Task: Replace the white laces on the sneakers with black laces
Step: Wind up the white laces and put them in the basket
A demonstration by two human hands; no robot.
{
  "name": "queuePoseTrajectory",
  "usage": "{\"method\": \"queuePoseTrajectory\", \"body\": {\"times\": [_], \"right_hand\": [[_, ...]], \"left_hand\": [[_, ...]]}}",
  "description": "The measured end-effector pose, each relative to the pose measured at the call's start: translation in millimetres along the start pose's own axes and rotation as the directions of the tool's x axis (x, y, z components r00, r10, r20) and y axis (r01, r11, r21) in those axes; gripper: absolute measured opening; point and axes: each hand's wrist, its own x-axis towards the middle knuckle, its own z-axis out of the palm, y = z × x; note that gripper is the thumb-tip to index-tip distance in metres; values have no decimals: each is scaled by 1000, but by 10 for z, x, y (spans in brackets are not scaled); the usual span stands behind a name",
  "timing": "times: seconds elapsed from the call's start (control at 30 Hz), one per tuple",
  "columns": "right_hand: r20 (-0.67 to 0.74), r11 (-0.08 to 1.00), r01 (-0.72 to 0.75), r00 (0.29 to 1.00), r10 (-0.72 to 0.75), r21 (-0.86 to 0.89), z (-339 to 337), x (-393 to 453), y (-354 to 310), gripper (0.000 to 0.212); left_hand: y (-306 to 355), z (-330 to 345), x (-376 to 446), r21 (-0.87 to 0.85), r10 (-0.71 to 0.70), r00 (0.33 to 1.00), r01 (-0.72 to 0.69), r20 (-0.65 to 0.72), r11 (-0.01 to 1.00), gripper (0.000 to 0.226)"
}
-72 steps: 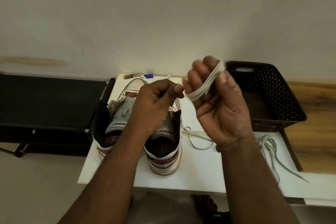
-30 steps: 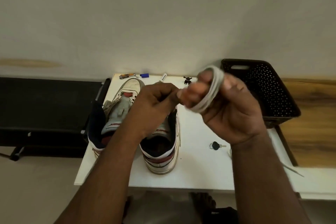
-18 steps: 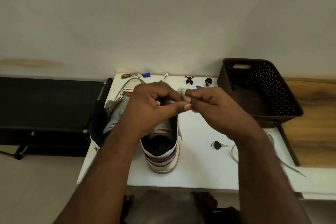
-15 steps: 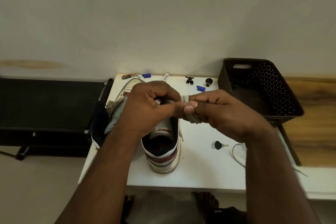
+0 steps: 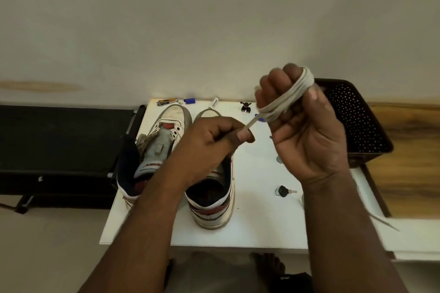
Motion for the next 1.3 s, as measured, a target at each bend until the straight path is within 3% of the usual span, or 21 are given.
{"method": "queuePoseTrajectory", "body": {"times": [0.07,0.1,0.17,0.23,0.3,0.37,0.47,0.6,0.7,0.8,0.87,1.07,1.2,1.3], "right_hand": [[-237,969,87,961,-143,-233,-42,31,-11,29],[-273,893,61,941,-201,-447,-79,26,-20,28],[-231,517,-82,945,-232,-852,-191,2,-7,27],[-252,188,-239,966,-50,-953,-258,-25,8,25],[-350,105,-387,900,259,-916,-245,-44,7,21],[-318,231,-491,790,524,-840,-201,-66,29,21],[-164,545,-560,776,610,-624,-136,-96,-10,28],[11,814,-416,888,460,-404,-115,-85,8,36],[-62,963,-205,978,197,-176,-19,-25,168,31],[-223,994,-81,973,64,-70,51,51,302,33],[-272,996,-58,961,38,-66,27,72,318,31],[-352,988,-152,927,131,-34,26,66,219,30],[-364,975,-213,915,173,-72,68,48,230,32],[-371,966,-246,907,198,-86,91,41,246,33]], "left_hand": [[-31,-46,5,100,-53,999,52,3,994,14],[-39,-75,6,119,-71,997,70,5,990,13],[-34,-121,1,124,-73,997,73,1,990,11],[-4,-142,-8,107,-40,998,44,-42,993,9],[12,-139,-7,82,16,992,-6,-127,997,4],[-8,-123,11,70,47,974,-32,-222,997,2],[-71,-127,43,43,52,948,-41,-313,998,2],[-133,-122,79,-27,16,959,-25,-283,999,13],[-136,-23,93,21,20,975,-16,-223,1000,15],[-146,55,95,41,-2,979,11,-204,999,17],[-151,60,94,-43,-50,983,43,-175,998,17],[-52,22,81,-397,-243,970,212,-28,893,29],[-115,35,84,-270,-209,976,184,-68,945,31],[-180,42,82,-291,-210,976,182,-66,939,37]]}}
